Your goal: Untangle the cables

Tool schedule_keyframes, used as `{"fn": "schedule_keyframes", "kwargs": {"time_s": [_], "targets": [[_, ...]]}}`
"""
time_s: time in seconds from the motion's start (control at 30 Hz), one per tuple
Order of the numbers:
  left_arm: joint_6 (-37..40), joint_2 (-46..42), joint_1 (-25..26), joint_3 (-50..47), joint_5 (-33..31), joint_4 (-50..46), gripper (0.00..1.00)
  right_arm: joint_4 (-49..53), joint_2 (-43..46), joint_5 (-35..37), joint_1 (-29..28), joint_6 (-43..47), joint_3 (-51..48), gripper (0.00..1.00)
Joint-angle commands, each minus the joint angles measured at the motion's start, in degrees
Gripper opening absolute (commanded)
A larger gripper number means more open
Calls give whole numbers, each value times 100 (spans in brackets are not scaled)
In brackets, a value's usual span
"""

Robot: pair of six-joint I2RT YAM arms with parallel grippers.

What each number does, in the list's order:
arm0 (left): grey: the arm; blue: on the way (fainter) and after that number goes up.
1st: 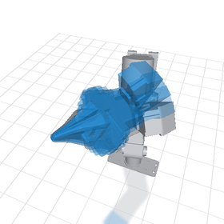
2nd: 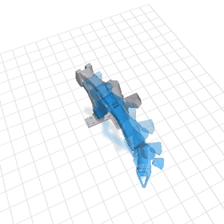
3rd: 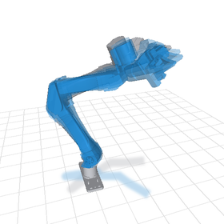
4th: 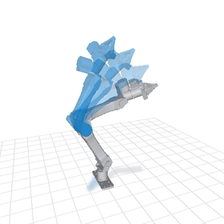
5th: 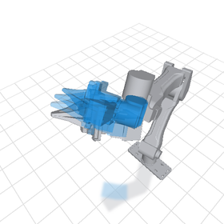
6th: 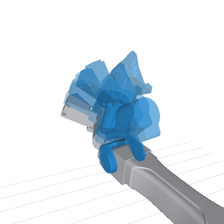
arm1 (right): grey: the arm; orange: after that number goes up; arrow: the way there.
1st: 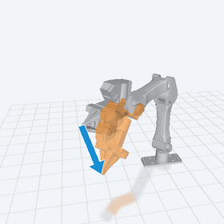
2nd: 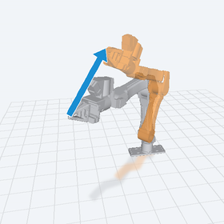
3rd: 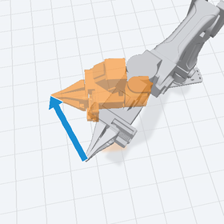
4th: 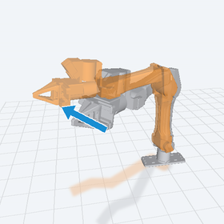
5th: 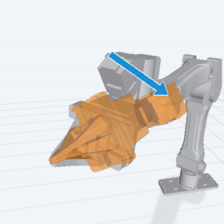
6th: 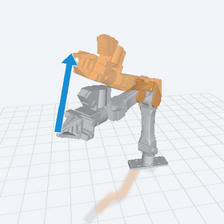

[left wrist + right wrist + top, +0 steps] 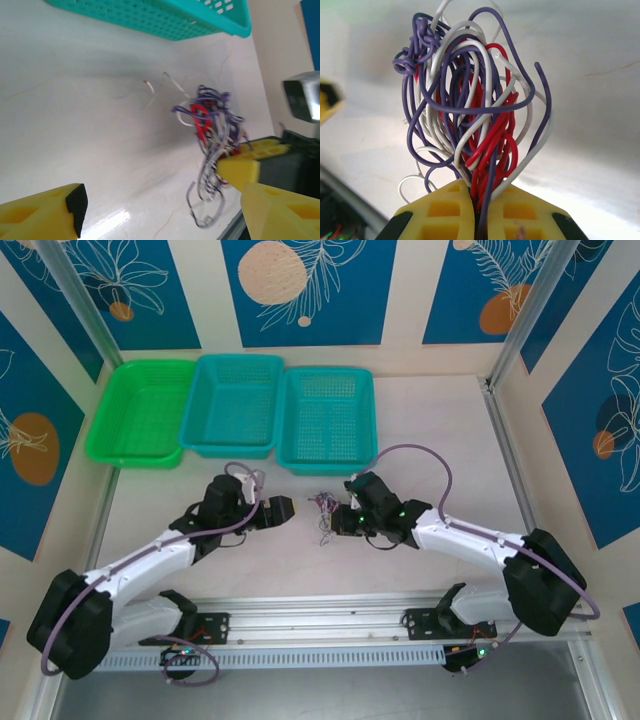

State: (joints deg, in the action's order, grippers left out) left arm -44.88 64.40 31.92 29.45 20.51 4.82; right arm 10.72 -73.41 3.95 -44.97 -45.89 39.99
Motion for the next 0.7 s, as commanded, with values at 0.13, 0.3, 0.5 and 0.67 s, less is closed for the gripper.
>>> {"fn": "schedule_keyframes", "kwargs": {"time_s": [0.13,0.3,0.5,0.67], "targets": [[-789,331,29,-53,158,1049,78,-315,318,-660,-301,160,49,0],[-723,61,13,-347,-100,1357,58,-355,353,-945,-300,66,143,0],[-1021,-21,-165,-423,-101,1069,41,-559,476,-1301,-298,19,181,0],[-1927,-195,-223,-847,-373,1784,52,-815,595,-1493,-309,-17,99,0]]}}
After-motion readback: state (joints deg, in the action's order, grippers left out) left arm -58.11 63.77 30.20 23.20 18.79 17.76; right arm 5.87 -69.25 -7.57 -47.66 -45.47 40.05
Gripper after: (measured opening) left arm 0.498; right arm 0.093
